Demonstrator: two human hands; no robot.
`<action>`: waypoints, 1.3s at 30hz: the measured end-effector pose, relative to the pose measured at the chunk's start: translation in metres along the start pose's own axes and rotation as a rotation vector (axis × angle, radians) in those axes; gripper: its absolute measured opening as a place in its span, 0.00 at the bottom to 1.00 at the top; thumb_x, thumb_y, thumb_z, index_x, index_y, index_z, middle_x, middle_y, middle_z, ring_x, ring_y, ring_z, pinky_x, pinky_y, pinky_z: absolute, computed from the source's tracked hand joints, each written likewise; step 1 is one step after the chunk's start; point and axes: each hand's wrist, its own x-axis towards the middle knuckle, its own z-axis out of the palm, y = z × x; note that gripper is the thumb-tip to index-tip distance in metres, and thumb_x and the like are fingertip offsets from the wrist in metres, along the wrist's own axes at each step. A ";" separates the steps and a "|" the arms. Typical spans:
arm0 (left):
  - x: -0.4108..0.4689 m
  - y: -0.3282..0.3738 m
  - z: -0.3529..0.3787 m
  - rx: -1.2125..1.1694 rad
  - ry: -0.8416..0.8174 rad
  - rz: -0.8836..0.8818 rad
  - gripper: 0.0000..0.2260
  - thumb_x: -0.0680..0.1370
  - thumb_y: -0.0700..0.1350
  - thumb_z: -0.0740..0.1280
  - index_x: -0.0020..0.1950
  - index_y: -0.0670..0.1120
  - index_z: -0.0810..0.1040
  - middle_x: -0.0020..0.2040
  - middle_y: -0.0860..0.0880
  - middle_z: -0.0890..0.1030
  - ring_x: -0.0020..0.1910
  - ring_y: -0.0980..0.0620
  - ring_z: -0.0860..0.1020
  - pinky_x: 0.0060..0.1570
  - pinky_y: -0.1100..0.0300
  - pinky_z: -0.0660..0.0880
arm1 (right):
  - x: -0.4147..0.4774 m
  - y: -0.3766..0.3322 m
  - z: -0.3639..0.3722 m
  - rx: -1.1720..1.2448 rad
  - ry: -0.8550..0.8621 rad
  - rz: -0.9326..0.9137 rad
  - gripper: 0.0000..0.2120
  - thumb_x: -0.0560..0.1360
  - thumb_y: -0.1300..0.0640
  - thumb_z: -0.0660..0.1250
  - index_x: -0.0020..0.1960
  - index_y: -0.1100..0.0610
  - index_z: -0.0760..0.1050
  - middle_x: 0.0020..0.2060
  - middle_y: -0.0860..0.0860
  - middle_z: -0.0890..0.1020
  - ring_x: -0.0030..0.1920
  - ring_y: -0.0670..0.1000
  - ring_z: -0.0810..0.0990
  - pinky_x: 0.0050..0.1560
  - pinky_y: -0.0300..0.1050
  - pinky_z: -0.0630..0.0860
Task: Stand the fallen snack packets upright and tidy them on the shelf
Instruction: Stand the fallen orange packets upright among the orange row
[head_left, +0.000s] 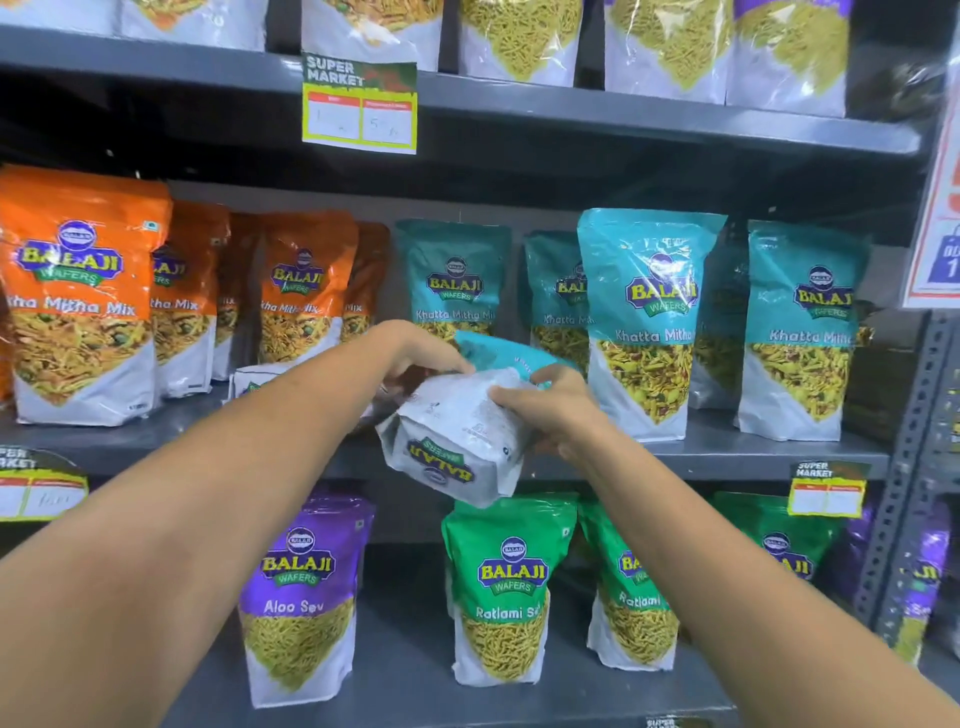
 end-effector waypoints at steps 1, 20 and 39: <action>-0.001 -0.001 -0.002 -0.049 0.015 0.039 0.17 0.76 0.60 0.62 0.41 0.46 0.75 0.30 0.49 0.80 0.27 0.51 0.78 0.27 0.63 0.74 | 0.001 -0.003 -0.004 -0.003 0.005 -0.014 0.27 0.59 0.51 0.78 0.53 0.52 0.70 0.54 0.54 0.77 0.53 0.58 0.80 0.49 0.59 0.81; 0.032 -0.045 0.021 -0.182 0.871 0.440 0.25 0.72 0.63 0.65 0.58 0.44 0.73 0.54 0.43 0.81 0.54 0.41 0.78 0.50 0.51 0.75 | 0.065 0.026 0.007 0.000 -0.076 -0.566 0.55 0.64 0.60 0.79 0.76 0.45 0.45 0.54 0.47 0.77 0.50 0.45 0.80 0.44 0.30 0.75; 0.014 -0.025 0.035 -0.361 0.795 0.601 0.12 0.72 0.57 0.61 0.46 0.50 0.77 0.46 0.47 0.82 0.48 0.46 0.79 0.46 0.57 0.71 | 0.073 0.007 0.011 0.448 -0.115 -0.222 0.08 0.74 0.69 0.63 0.43 0.58 0.77 0.42 0.59 0.79 0.42 0.54 0.75 0.49 0.50 0.73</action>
